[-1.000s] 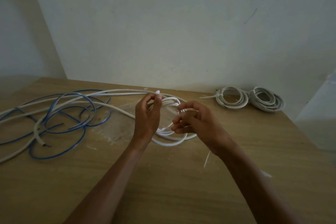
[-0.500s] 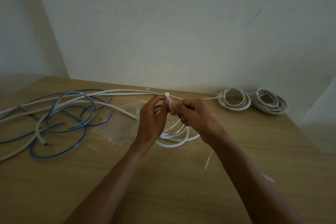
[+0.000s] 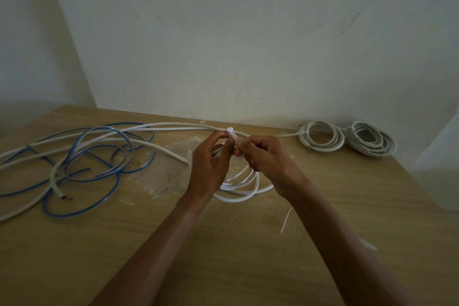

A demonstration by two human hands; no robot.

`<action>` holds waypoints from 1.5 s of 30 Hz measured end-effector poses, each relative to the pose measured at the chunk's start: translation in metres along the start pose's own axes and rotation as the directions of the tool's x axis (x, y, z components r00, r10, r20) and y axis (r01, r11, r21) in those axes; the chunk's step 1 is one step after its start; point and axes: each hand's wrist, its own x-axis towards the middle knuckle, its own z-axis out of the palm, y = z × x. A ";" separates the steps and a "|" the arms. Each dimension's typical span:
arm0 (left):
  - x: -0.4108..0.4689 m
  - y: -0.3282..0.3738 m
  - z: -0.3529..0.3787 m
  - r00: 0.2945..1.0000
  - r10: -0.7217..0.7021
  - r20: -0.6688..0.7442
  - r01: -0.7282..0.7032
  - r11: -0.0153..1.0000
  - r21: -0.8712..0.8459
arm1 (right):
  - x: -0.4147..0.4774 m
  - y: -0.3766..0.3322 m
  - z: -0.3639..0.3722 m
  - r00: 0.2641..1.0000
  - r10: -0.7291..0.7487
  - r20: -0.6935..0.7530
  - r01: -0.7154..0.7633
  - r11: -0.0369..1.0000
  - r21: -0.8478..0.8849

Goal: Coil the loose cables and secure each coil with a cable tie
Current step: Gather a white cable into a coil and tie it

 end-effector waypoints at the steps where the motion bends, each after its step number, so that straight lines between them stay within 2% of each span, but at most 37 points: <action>1: 0.000 0.000 0.000 1.000 0.000 0.002 0.000 1.000 0.004 | 0.000 0.000 0.000 1.000 0.000 0.003 0.000 1.000 0.004; 8: -0.001 -0.002 0.000 0.999 0.033 -0.043 -0.031 0.999 0.040 | -0.001 -0.001 -0.001 0.999 0.014 0.033 -0.014 1.000 -0.004; 14: -0.003 -0.003 0.001 0.997 0.074 0.003 -0.074 0.994 0.075 | 0.001 0.000 -0.003 0.997 0.052 0.049 -0.050 0.998 -0.042; 21: -0.002 -0.002 0.001 0.994 0.107 -0.010 -0.106 0.990 0.094 | 0.001 -0.001 -0.001 0.998 0.063 0.027 -0.064 0.996 0.058; 35: -0.001 -0.007 0.001 0.993 0.118 -0.018 -0.117 0.990 0.084 | 0.000 0.001 -0.002 0.996 0.092 0.012 -0.093 0.993 0.068; 45: -0.003 -0.009 0.001 0.981 0.187 0.043 -0.192 0.971 0.142 | 0.002 0.005 -0.004 0.995 0.095 0.037 -0.098 0.993 0.073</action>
